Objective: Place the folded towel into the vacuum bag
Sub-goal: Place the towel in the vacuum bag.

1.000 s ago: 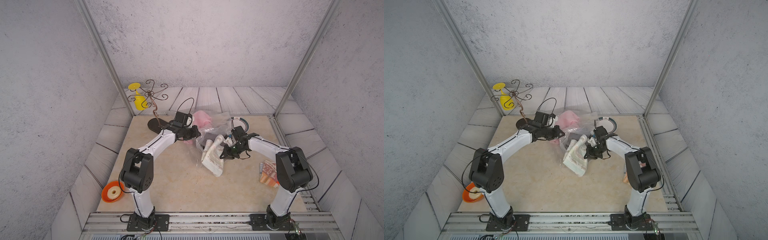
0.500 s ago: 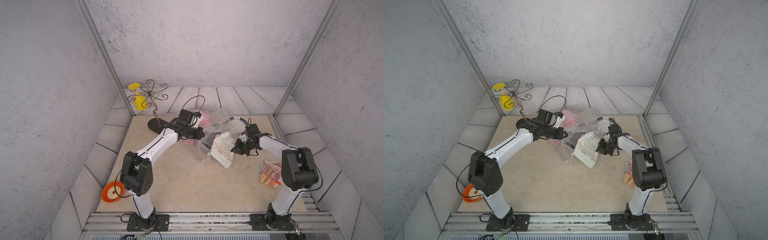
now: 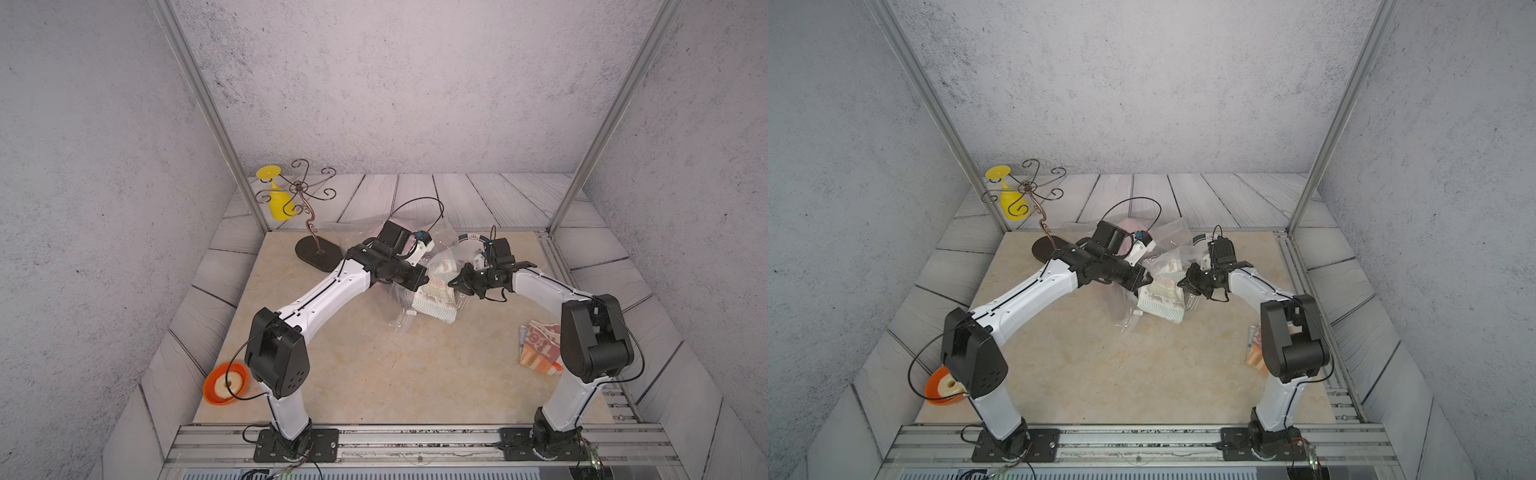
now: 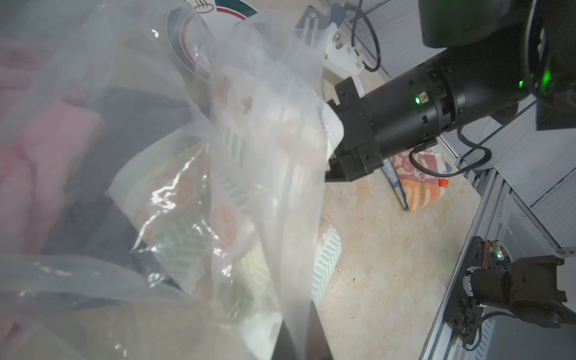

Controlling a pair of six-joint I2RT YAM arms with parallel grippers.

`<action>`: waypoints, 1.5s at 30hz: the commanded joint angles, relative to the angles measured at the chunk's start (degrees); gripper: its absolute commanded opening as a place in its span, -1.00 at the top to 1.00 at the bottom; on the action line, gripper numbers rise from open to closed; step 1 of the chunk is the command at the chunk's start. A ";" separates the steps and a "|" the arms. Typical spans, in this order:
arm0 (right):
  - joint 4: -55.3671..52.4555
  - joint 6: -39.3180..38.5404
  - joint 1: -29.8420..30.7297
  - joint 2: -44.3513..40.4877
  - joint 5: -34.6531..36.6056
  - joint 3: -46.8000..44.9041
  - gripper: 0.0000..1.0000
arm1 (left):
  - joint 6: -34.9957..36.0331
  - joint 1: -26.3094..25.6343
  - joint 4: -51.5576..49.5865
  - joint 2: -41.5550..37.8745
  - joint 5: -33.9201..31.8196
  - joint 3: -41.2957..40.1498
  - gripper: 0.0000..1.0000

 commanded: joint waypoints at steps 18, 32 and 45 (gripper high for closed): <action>4.07 8.02 0.15 0.00 8.81 -0.76 0.96 | -3.49 1.55 3.64 -3.52 11.46 1.44 1.00; 15.08 8.27 7.67 5.03 -2.66 5.78 0.90 | -6.45 -0.40 9.67 -1.50 7.56 -1.20 1.00; -3.02 6.92 3.39 4.33 13.03 2.85 0.89 | -14.38 11.54 13.06 -7.19 18.40 0.75 1.00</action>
